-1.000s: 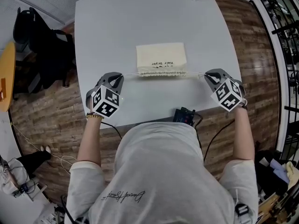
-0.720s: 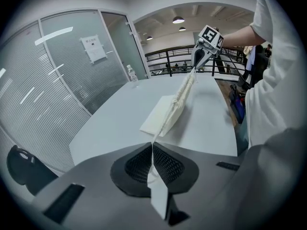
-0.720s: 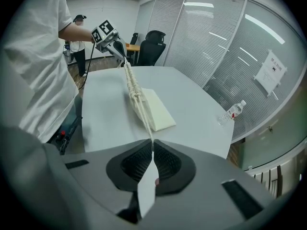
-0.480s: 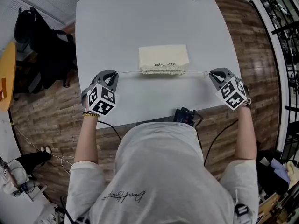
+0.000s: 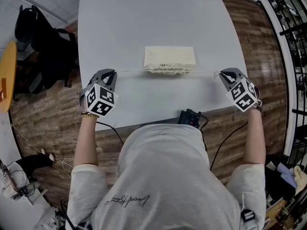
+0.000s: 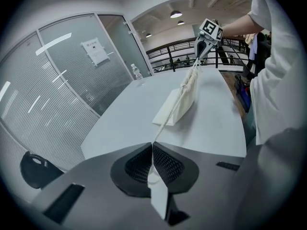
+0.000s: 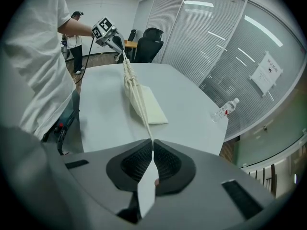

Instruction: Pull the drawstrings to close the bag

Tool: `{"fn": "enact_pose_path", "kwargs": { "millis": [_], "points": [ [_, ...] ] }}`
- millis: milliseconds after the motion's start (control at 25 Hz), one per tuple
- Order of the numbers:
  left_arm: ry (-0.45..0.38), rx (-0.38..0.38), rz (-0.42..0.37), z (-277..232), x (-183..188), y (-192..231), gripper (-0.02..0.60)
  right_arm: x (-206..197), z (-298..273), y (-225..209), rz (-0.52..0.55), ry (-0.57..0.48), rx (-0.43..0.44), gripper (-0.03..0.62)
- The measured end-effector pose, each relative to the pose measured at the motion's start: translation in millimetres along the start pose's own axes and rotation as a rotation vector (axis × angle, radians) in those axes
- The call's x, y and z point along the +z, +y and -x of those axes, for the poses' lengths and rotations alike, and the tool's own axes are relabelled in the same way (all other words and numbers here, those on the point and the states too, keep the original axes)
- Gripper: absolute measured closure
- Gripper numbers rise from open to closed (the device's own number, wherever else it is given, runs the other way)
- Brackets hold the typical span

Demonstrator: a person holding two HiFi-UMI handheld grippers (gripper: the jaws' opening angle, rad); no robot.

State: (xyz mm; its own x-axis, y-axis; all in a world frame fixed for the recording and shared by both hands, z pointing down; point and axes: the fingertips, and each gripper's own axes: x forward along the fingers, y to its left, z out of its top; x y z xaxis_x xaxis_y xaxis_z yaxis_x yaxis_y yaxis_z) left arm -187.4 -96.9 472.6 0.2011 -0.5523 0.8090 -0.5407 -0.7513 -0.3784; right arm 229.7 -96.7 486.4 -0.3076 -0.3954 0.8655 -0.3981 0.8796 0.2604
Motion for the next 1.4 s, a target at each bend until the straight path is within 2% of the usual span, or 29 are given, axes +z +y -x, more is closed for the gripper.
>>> {"fn": "enact_pose_path", "kwargs": {
  "millis": [480,1080,1160,1320,1400],
  "points": [
    [0.002,0.038,-0.004,14.1,-3.4,15.9,0.568,-7.0,14.2,-10.0,-0.009,0.0,-0.012,0.562],
    [0.017,0.047,-0.013,19.0,-13.5,20.3,0.568,-19.5,23.1,-10.9,-0.019,0.003,-0.005,0.562],
    [0.013,0.046,0.002,20.0,-11.8,21.2,0.568,-20.1,22.1,-11.2,-0.018,0.006,-0.01,0.562],
    [0.004,0.022,0.087,19.4,-9.1,17.9,0.568,-19.7,18.9,-12.9,-0.034,0.011,-0.034,0.562],
    [0.011,0.015,0.099,18.3,-11.6,14.3,0.568,-20.1,17.2,-11.3,-0.047,0.011,-0.034,0.562]
  ]
}}
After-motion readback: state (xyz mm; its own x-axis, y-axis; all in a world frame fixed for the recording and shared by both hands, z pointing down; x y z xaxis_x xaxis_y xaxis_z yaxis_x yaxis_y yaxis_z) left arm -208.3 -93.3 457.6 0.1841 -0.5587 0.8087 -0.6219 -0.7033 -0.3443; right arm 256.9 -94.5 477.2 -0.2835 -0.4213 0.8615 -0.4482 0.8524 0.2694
